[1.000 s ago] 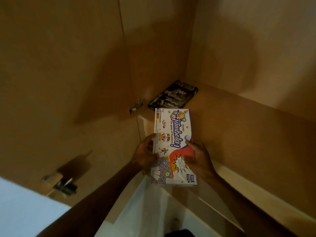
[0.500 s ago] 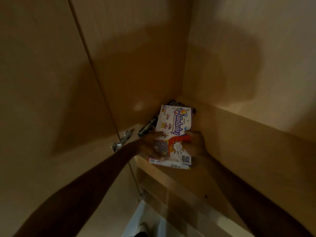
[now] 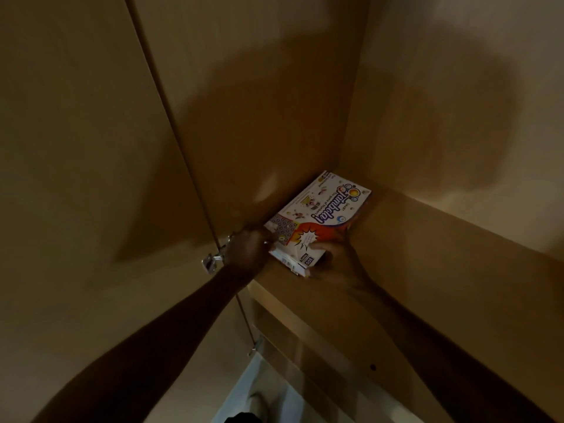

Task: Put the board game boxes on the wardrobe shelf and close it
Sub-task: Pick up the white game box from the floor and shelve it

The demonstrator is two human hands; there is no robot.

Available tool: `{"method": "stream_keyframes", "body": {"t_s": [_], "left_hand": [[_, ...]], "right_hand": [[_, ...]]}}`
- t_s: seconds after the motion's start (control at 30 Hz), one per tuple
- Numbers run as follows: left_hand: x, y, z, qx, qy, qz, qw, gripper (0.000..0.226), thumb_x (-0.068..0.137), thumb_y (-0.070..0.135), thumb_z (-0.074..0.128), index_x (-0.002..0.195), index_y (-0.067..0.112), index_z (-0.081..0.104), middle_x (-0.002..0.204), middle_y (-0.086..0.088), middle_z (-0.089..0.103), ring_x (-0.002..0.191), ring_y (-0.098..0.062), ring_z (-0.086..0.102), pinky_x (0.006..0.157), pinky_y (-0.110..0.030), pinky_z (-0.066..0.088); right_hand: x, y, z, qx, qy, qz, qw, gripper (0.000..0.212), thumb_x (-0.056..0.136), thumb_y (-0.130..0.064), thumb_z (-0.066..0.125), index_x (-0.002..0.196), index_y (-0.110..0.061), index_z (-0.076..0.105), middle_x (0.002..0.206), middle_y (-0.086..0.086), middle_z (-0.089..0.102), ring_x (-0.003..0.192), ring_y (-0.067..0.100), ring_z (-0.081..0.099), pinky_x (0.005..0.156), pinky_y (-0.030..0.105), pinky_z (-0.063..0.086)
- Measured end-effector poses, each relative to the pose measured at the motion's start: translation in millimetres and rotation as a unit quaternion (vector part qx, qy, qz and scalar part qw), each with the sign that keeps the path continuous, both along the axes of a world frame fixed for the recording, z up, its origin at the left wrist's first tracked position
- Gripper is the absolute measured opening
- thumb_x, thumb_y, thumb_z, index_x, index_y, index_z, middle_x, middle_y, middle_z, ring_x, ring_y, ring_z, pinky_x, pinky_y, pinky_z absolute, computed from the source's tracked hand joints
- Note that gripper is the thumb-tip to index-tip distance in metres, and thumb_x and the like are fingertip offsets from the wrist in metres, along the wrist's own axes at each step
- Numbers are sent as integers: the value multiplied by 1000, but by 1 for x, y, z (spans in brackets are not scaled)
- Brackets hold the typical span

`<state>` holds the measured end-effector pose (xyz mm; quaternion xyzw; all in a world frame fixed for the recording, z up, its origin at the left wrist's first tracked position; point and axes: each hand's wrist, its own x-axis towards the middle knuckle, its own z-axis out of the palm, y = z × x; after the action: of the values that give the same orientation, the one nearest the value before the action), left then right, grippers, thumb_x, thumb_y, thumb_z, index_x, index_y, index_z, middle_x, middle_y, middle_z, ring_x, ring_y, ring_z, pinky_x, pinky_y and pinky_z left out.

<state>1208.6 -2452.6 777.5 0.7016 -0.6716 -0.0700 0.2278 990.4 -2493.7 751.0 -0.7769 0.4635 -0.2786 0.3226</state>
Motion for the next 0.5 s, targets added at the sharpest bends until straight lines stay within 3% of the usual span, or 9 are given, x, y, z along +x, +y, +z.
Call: {"method": "stream_keyframes", "body": {"t_s": [0.1, 0.2, 0.37, 0.5], "left_hand": [[-7, 2, 0, -10, -1, 13, 1000, 27, 87, 8, 63, 111, 17, 70, 117, -5, 69, 102, -20, 67, 85, -32, 54], [-5, 3, -1, -4, 1, 7, 1000, 42, 84, -3, 58, 121, 16, 65, 127, -7, 64, 114, -23, 62, 97, -34, 51], [-5, 15, -8, 46, 45, -28, 998, 68, 84, -11, 52, 146, 12, 37, 154, -9, 35, 143, -25, 32, 113, -27, 26], [-6, 27, -15, 76, 103, -26, 991, 73, 84, -6, 54, 149, 15, 29, 159, -5, 24, 147, -23, 20, 115, -25, 17]], "right_hand": [[8, 3, 3, -7, 20, 10, 1000, 57, 53, -17, 91, 105, -4, 71, 129, 13, 54, 119, 20, 51, 101, 39, 48], [13, -3, 0, 0, 21, 8, 1000, 58, 56, -27, 88, 108, -7, 71, 131, 12, 54, 120, 26, 53, 99, 45, 50], [17, -7, -2, -5, 7, 0, 1000, 56, 58, -24, 89, 108, -6, 71, 128, 13, 54, 118, 25, 52, 98, 43, 50], [13, -5, -11, -19, 21, 10, 1000, 58, 63, -36, 80, 112, -6, 69, 130, 16, 53, 121, 29, 51, 97, 48, 50]]}}
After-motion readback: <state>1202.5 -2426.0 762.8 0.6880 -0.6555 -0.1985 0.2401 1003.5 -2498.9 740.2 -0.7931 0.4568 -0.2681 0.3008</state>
